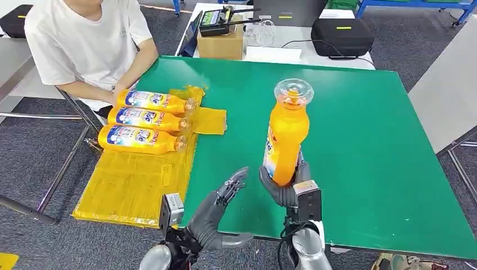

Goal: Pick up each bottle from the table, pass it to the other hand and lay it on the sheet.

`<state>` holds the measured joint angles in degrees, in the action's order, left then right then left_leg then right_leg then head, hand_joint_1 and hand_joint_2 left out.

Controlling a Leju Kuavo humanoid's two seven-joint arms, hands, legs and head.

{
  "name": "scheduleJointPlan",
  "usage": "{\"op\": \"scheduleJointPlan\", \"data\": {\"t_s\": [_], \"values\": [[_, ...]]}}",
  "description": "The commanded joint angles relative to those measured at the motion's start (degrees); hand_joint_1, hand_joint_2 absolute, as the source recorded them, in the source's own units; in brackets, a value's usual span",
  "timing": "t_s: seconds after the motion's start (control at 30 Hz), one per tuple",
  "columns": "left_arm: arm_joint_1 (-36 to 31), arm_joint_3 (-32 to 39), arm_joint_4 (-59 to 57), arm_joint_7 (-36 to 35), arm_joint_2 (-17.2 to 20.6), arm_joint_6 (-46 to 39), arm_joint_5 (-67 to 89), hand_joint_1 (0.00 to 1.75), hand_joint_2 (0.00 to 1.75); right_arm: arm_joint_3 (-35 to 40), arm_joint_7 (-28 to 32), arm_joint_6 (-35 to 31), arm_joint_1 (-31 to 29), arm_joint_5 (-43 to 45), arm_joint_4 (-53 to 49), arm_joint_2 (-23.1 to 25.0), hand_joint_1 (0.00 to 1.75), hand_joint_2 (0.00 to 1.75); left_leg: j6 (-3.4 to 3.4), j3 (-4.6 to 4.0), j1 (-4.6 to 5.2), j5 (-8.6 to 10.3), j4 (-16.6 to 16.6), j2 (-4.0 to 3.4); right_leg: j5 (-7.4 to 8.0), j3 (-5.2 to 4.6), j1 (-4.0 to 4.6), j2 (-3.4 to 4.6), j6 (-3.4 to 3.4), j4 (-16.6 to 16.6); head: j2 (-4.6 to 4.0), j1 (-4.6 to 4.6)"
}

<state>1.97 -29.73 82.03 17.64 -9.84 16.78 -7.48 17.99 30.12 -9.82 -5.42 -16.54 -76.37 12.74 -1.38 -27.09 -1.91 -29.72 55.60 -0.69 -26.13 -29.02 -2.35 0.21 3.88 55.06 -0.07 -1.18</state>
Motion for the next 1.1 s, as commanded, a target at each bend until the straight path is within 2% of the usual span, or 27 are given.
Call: {"op": "scheduleJointPlan", "data": {"t_s": [0.03, 0.13, 0.27, 0.47, 0.63, 0.7, 0.97, 1.07, 1.1], "values": [[-5.07, -0.22, -5.01, 0.13, 1.21, 2.67, -3.61, 0.00, 1.75, 10.27, 6.12, 4.55, -3.38, -5.51, 6.89, -1.61, 1.75, 1.75, 0.14, 0.18, -0.03, 0.02, -0.18, -0.02, 0.04, 0.15, 0.09, 0.06, -0.28, -0.17, -0.02, 0.00], [-5.95, 1.42, -2.24, 2.01, -0.50, -3.45, -0.29, 0.00, 1.75, 13.99, 8.79, 3.69, -2.10, -7.56, 5.90, -2.10, 1.75, 1.75, 0.16, 0.11, -0.07, 0.02, -0.14, 0.09, 0.03, 0.14, 0.14, -0.05, -0.30, -0.16, -0.02, -0.02], [-6.84, 1.89, 0.74, 2.15, -1.11, -7.73, -1.08, 0.00, 1.75, 17.78, 9.41, 2.76, -1.97, -8.90, 3.62, -3.19, 1.75, 1.75, 0.11, -0.05, -0.06, 0.00, -0.01, 0.09, 0.01, -0.03, 0.10, -0.07, -0.16, -0.05, -0.02, -0.02], [-7.41, 1.30, 1.40, 3.59, -0.84, -8.86, -0.83, 0.00, 1.75, 18.38, 9.60, 2.99, -2.63, -8.41, 4.05, -3.32, 1.75, 1.75, 0.17, 0.06, -0.05, 0.00, -0.10, 0.10, 0.00, 0.08, 0.10, -0.07, -0.25, -0.13, -0.02, 0.00], [-8.13, 2.88, 5.10, 8.16, -1.18, -16.53, 5.39, 0.00, 1.75, 19.28, 9.75, 3.36, -2.88, -8.19, 4.59, -3.50, 1.75, 1.75, 0.15, -0.03, -0.08, -0.01, -0.03, 0.05, 0.02, 0.00, 0.13, -0.03, -0.24, -0.08, -0.02, 0.00], [-8.40, 2.90, 5.95, 7.91, -0.91, -16.41, 5.39, 0.00, 1.75, 19.62, 9.74, 3.51, -2.94, -8.21, 4.87, -3.69, 1.75, 1.75, 0.16, -0.04, -0.05, 0.02, -0.05, 0.15, 0.00, 0.01, 0.11, -0.13, -0.26, -0.08, -0.02, 0.00], [-8.22, 0.78, 6.41, 3.26, 0.46, -7.18, -4.15, 0.00, 1.75, 20.31, 7.18, 5.11, -4.73, -10.03, 10.32, -4.81, 1.75, 1.75, 0.14, 0.05, -0.04, 0.02, -0.11, 0.11, 0.02, 0.08, 0.09, -0.10, -0.19, -0.15, -0.02, 0.00], [-8.09, 0.80, 6.32, 3.29, 0.55, -7.20, -4.12, 0.00, 1.75, 20.25, 7.20, 5.13, -4.64, -9.98, 10.42, -4.94, 1.75, 1.75, 0.18, 0.10, -0.04, 0.04, -0.16, 0.20, 0.01, 0.16, 0.10, -0.17, -0.25, -0.21, -0.02, -0.02], [-8.09, 0.80, 6.32, 3.29, 0.55, -7.20, -4.12, 0.24, 1.75, 20.25, 7.20, 5.13, -4.64, -9.98, 10.42, -4.94, 1.75, 1.75, 0.13, 0.05, -0.06, 0.01, -0.10, 0.14, 0.00, 0.09, 0.10, -0.12, -0.20, -0.15, -0.02, 0.00]]}}
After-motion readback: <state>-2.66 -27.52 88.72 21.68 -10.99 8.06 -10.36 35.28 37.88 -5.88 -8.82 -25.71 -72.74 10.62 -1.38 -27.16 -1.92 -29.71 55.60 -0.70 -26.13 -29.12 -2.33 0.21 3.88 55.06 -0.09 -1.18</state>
